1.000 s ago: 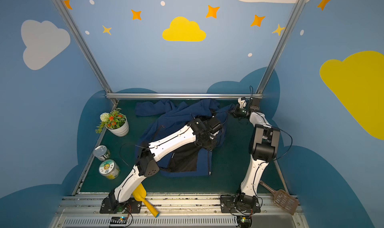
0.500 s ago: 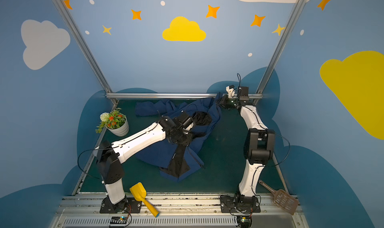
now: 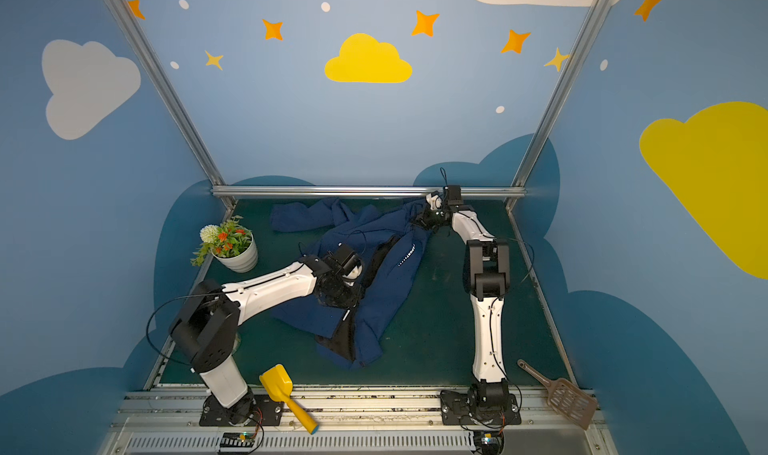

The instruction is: Zip up the jacket

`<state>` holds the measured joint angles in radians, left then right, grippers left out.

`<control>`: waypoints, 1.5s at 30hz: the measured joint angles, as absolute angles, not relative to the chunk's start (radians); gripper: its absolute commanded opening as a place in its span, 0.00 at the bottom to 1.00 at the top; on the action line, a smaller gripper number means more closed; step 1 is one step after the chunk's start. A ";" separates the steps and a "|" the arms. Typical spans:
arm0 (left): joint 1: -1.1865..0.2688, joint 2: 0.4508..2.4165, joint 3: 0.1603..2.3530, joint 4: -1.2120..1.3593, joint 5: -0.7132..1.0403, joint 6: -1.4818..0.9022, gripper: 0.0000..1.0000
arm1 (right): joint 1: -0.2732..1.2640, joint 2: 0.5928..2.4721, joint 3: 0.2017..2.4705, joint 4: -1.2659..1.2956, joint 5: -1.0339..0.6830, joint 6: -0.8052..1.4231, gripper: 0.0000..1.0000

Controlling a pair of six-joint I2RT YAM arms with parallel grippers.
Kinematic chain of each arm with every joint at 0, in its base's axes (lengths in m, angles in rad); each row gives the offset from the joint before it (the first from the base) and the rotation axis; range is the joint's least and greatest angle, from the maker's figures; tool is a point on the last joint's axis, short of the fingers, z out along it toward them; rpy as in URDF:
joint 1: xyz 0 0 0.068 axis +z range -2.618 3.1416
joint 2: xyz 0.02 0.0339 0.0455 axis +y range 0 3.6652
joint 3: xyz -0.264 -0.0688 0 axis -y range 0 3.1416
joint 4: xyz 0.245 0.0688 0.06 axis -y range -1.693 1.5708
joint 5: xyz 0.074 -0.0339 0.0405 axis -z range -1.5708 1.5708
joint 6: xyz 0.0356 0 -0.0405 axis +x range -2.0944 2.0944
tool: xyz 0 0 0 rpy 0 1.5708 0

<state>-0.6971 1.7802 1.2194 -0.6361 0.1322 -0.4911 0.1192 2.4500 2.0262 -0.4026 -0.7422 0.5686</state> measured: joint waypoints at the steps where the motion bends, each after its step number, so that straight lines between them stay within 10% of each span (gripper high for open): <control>1: -0.694 1.794 1.220 -0.634 0.127 -0.485 0.03 | 0.119 2.454 2.025 -0.410 -0.742 0.569 0.00; 18: -0.751 1.793 1.414 -0.939 -0.275 -0.400 0.03 | 0.067 2.027 1.407 0.382 -0.751 0.761 0.00; 38: -0.850 1.919 1.475 -1.011 -0.362 -0.381 0.03 | 0.024 2.305 1.326 0.820 -0.780 1.075 0.00; 40: -0.880 1.959 1.476 -0.995 -0.360 -0.377 0.03 | 0.014 2.314 1.323 0.780 -0.784 1.068 0.12; 42: -0.905 1.980 1.480 -0.987 -0.356 -0.374 0.19 | 0.007 2.298 1.323 0.724 -0.783 1.040 0.36; 45: -0.918 1.984 1.488 -1.015 -0.344 -0.364 0.55 | -0.004 2.228 1.323 0.601 -0.763 0.965 0.47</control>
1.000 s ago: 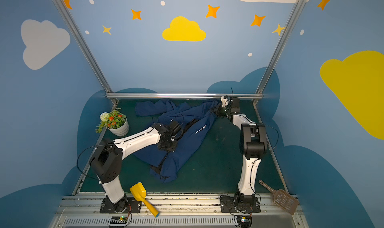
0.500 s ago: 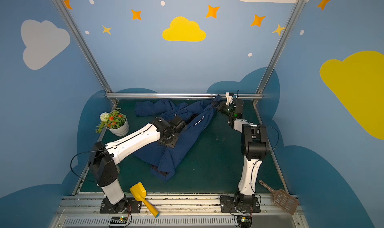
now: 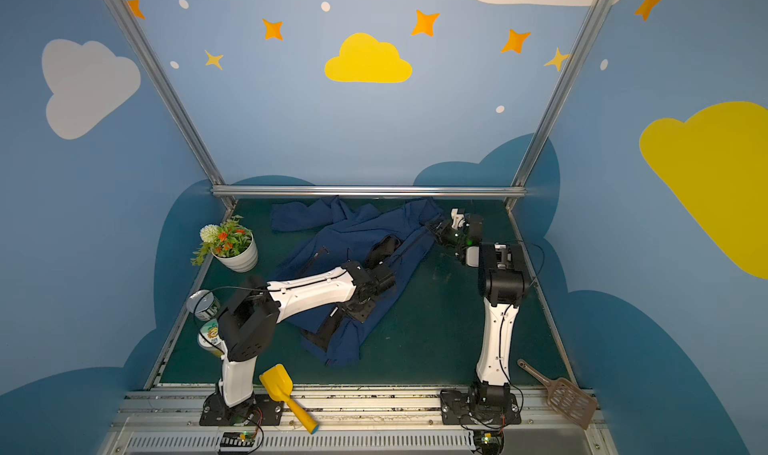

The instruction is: Zip up the jacket

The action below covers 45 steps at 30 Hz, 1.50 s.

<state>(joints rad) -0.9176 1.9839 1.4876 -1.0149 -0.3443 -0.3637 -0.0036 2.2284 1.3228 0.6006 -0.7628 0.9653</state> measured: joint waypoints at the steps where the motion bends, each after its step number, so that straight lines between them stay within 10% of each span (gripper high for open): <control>1: -0.916 1.982 1.493 -1.023 -0.342 -0.363 0.65 | -0.005 2.193 1.323 0.547 -0.756 0.937 0.50; 21: -0.453 1.352 0.974 -0.765 0.167 -0.615 0.80 | 0.284 1.570 1.156 -0.400 -0.421 0.661 0.62; 30: -0.257 1.245 0.682 -0.548 0.347 -0.735 0.80 | 0.879 1.564 1.051 -0.118 -0.347 1.098 0.57; 45: -0.119 0.997 0.488 -0.440 0.342 -0.808 0.80 | 1.021 1.820 0.976 0.276 -0.295 1.493 0.49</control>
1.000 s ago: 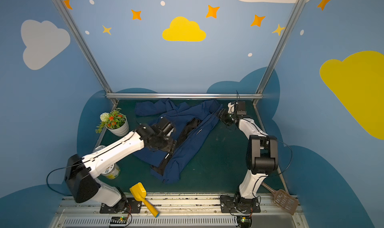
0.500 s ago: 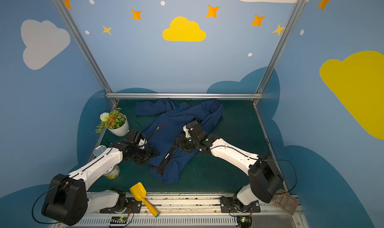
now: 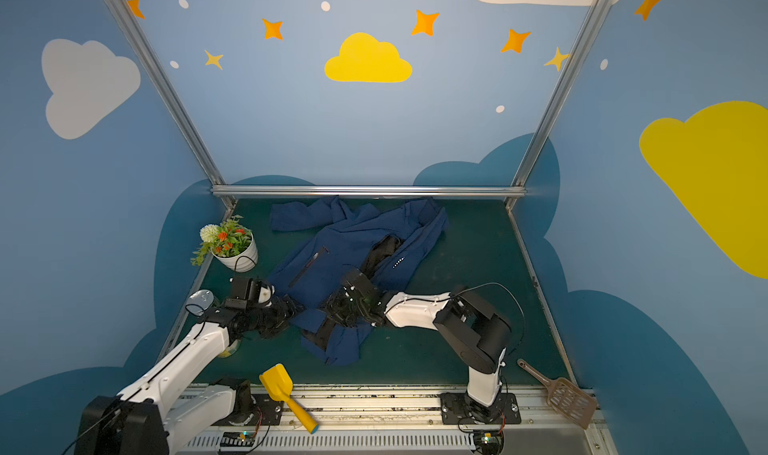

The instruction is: Zip up the jacket

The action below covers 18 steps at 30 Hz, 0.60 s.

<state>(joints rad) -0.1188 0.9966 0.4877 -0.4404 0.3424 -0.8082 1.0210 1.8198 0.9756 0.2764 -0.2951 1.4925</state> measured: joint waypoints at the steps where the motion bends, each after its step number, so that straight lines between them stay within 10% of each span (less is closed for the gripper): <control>1: -0.116 0.983 0.483 -0.442 0.339 -0.809 0.80 | 1.026 1.822 0.971 0.274 -0.290 1.505 0.49; 12: -0.098 0.945 0.450 -0.439 0.385 -0.816 0.79 | 1.044 1.927 0.940 0.407 -0.292 1.597 0.43; 18: -0.098 0.919 0.391 -0.412 0.461 -0.863 0.79 | 1.044 1.966 0.938 0.508 -0.316 1.620 0.17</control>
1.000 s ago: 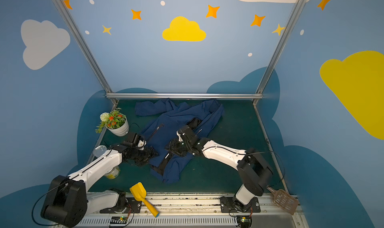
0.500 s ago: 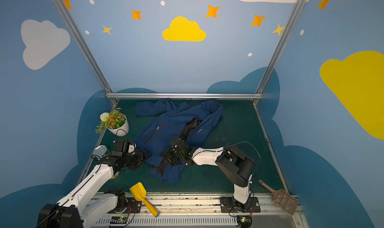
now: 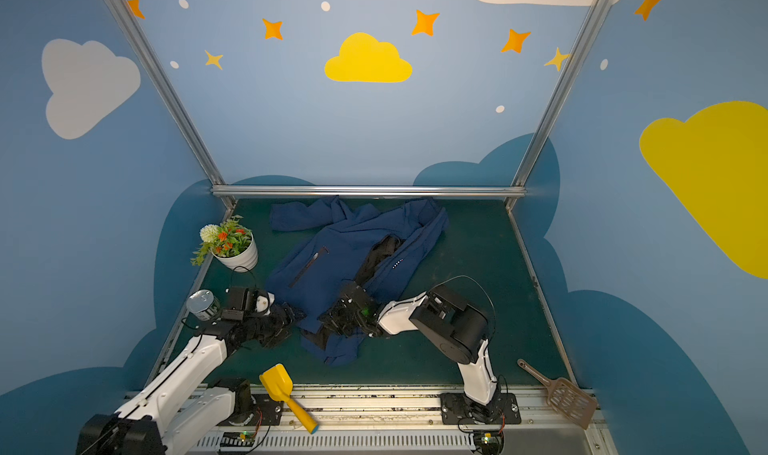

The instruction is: Zip up the jacket

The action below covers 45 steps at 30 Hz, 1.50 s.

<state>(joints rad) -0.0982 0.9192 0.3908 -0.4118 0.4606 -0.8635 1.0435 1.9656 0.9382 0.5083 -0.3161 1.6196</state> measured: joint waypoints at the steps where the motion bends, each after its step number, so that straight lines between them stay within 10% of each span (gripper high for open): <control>1: -0.098 0.908 0.388 -0.411 0.466 -0.868 0.79 | 1.044 1.967 0.937 0.525 -0.320 1.623 0.13; 27: -0.184 0.860 0.245 -0.049 0.611 -1.240 0.70 | 1.058 2.023 0.820 1.017 -0.285 1.728 0.00; 45: -0.183 0.981 0.240 0.113 0.603 -1.283 0.27 | 1.059 2.017 0.754 1.111 -0.237 1.750 0.00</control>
<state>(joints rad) -0.1833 0.9806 0.2398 0.1131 0.6025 -1.2835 1.0588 2.0167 0.7536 1.1110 -0.2371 1.7496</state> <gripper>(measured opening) 0.261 0.048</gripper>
